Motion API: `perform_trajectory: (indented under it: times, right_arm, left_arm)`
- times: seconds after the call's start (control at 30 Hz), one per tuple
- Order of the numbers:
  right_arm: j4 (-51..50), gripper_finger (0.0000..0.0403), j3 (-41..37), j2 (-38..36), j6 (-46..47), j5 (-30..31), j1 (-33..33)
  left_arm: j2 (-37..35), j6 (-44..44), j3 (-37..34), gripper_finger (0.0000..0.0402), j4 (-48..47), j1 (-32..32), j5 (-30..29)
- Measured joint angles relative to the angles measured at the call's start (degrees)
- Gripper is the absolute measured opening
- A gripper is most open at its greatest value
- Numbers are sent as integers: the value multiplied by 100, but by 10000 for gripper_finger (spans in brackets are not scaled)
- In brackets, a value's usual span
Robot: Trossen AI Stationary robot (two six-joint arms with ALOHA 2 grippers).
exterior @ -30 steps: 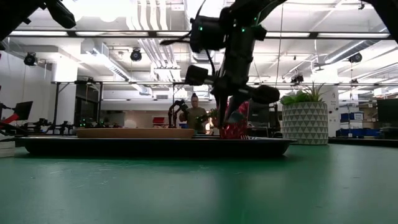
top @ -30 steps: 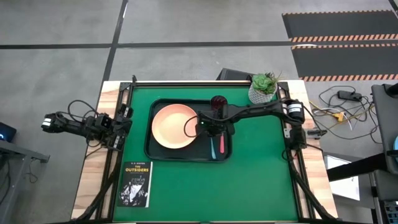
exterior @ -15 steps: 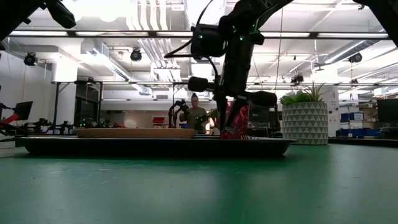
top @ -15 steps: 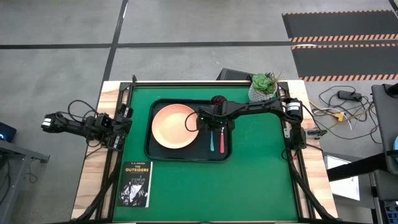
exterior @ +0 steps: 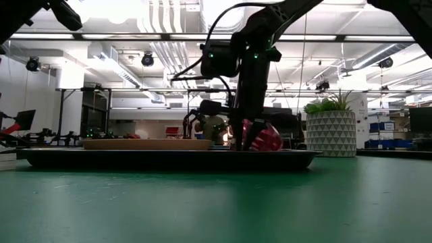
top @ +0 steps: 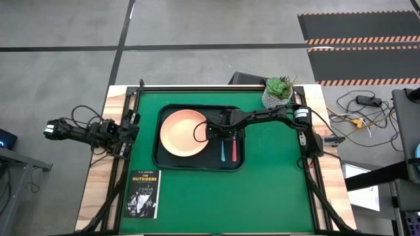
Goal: Pick and place plate/cup/fork/spoon on tray
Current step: Put the blue spoon on the blue tray, then adjust the red cup on the black tray
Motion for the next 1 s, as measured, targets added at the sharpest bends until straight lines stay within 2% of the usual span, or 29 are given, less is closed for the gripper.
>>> perform_trajectory:
  times: [0.2,0.47,0.67,1.0]
  right_arm:
    - [14,21,-4,-98,-178,-1,2]
    - [12,71,-4,-108,-263,-8,13]
    - [6,104,-4,-142,-476,-315,13]
    - [-100,128,-9,-724,-913,-353,170]
  left_arm:
    - [-1,0,0,0,-1,0,1]
    - [0,0,0,0,0,0,0]
    - [-2,0,-2,0,0,0,0]
    - [0,0,-2,0,-3,0,1]
